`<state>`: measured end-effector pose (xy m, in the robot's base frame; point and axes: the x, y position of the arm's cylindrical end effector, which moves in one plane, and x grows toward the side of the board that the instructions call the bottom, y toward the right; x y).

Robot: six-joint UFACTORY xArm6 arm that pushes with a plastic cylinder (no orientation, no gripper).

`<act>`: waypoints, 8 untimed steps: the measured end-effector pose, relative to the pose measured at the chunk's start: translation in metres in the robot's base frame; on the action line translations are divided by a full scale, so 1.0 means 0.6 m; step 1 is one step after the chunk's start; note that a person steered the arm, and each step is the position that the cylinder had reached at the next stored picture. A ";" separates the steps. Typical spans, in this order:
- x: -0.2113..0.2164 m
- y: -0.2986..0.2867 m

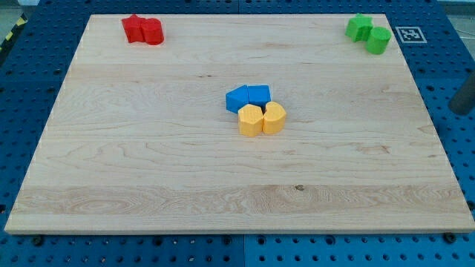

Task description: Slide the red star to the bottom left side of the red circle

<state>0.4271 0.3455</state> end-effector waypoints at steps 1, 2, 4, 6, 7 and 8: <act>-0.092 -0.018; -0.114 -0.104; -0.155 -0.361; -0.265 -0.581; -0.325 -0.664; -0.363 -0.787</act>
<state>0.2095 -0.1267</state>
